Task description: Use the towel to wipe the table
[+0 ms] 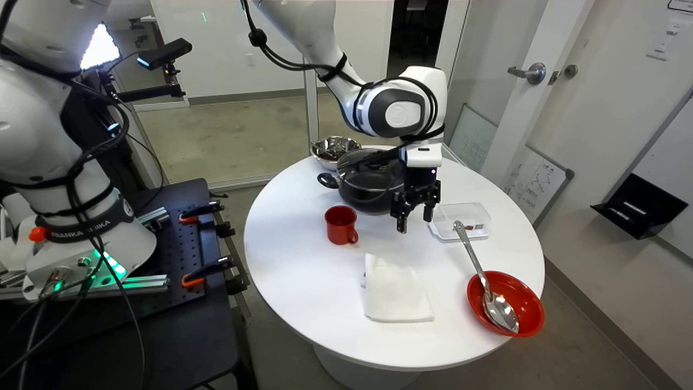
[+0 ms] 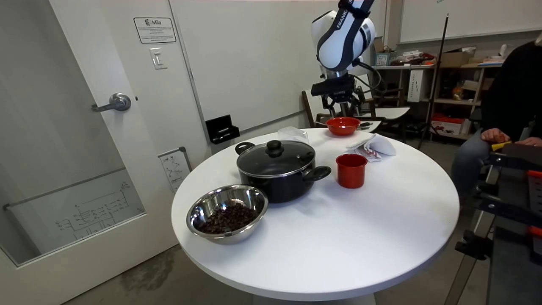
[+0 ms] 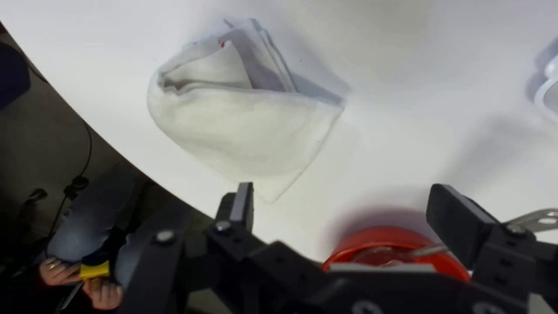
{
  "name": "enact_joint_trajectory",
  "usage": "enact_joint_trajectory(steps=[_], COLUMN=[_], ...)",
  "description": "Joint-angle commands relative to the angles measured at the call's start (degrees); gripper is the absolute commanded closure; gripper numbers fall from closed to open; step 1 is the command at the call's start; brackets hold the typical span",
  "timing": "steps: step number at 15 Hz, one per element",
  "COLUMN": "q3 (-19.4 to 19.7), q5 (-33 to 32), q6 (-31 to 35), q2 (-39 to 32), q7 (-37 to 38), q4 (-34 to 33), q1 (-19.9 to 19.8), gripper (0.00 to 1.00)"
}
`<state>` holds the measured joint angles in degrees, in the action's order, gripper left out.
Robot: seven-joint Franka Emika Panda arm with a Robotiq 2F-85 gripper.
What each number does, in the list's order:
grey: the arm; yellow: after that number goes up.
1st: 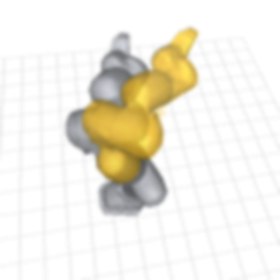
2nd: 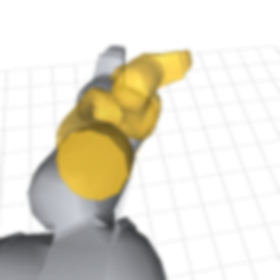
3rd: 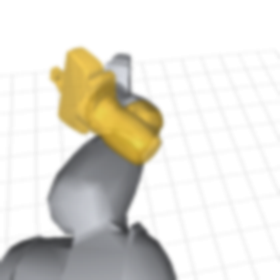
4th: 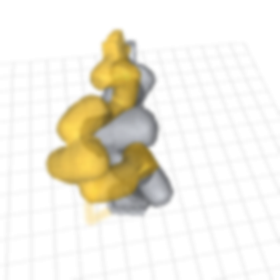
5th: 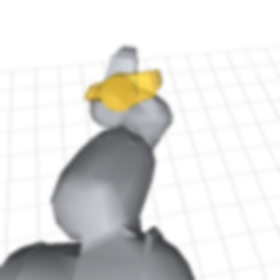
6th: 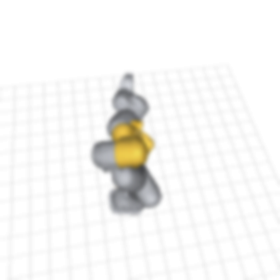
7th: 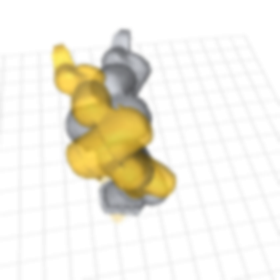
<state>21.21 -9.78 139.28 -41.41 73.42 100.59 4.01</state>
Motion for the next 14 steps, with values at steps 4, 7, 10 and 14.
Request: enact_joint_trajectory(steps=[4, 7, 10, 14], q3=[1.7, 1.8, -0.1, 0.4], q5=[-4.0, -4.1, -0.9, 0.9], q6=[-0.9, -0.9, -0.4, 4.6], q2=[0.0, 0.0, 1.1, 3.5], q7=[6.3, 6.8, 6.0, 5.4], q4=[0.3, 0.3, 0.8, 6.1], q1=[1.6, 1.8, -1.2, -4.8], gripper=[0.0, 0.0, 0.0, 0.0])
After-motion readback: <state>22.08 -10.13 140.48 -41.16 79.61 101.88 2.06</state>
